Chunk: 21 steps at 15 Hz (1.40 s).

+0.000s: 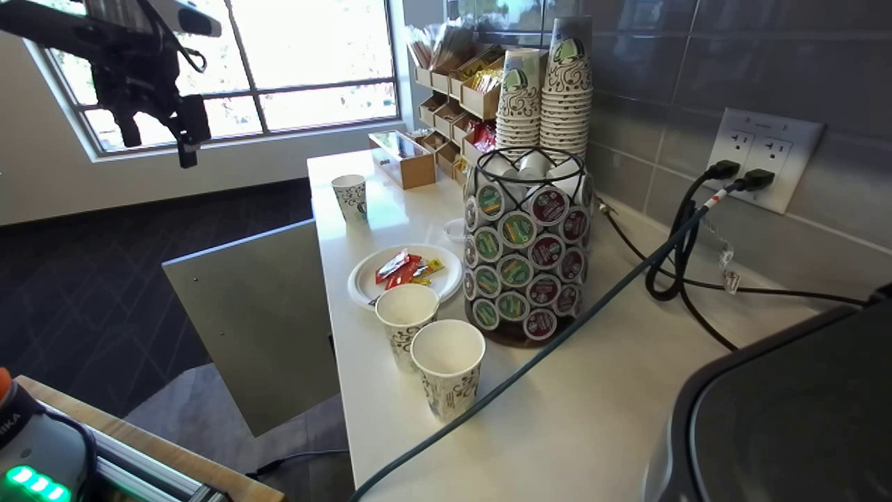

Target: Close the cabinet door

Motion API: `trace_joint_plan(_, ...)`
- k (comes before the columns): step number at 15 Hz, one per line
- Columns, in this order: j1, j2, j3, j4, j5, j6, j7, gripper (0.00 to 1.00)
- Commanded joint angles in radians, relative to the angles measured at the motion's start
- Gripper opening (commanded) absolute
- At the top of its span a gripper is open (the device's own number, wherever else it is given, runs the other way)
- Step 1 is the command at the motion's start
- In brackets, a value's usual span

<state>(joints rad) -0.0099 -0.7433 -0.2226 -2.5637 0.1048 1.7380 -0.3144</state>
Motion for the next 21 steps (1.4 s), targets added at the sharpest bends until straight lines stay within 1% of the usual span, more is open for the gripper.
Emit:
trace_joint_plan(1, 0.052, 0.029, 0.118, -0.133, 0.059, 0.182, 0.058, 1.0)
trace_joint_plan(3, 0.094, 0.075, 0.203, -0.179, 0.092, 0.356, 0.121, 1.0)
trace_joint_plan(5, 0.138, 0.148, 0.285, -0.195, 0.103, 0.509, 0.195, 1.0)
trace_joint_plan(7, 0.163, 0.249, 0.37, -0.18, 0.077, 0.695, 0.291, 1.0)
trace_joint_plan(8, 0.16, 0.303, 0.418, -0.163, 0.042, 0.783, 0.343, 1.0)
trace_joint_plan(9, 0.144, 0.367, 0.463, -0.146, -0.007, 0.866, 0.397, 1.0)
trace_joint_plan(11, 0.085, 0.491, 0.548, -0.099, -0.134, 0.956, 0.521, 1.0)
trace_joint_plan(13, 0.011, 0.609, 0.622, -0.044, -0.305, 0.989, 0.675, 1.0)
trace_joint_plan(14, -0.041, 0.655, 0.666, -0.018, -0.388, 0.98, 0.749, 1.0)
trace_joint_plan(15, -0.112, 0.683, 0.729, 0.012, -0.469, 0.957, 0.819, 1.0)
trace_joint_plan(16, -0.13, 0.719, 0.739, 0.04, -0.551, 0.935, 0.887, 1.0)
trace_joint_plan(17, -0.12, 0.79, 0.725, 0.09, -0.632, 0.913, 0.954, 1.0)
trace_joint_plan(18, -0.116, 0.835, 0.725, 0.131, -0.671, 0.868, 0.98, 1.0)
trace_joint_plan(19, -0.095, 0.892, 0.718, 0.172, -0.613, 0.824, 0.926, 1.0)
trace_joint_plan(20, -0.101, 0.769, 0.707, 0.073, -0.599, 0.898, 0.916, 1.0)
trace_joint_plan(21, 0.029, 0.807, 0.581, 0.106, -0.576, 0.873, 0.899, 1.0)
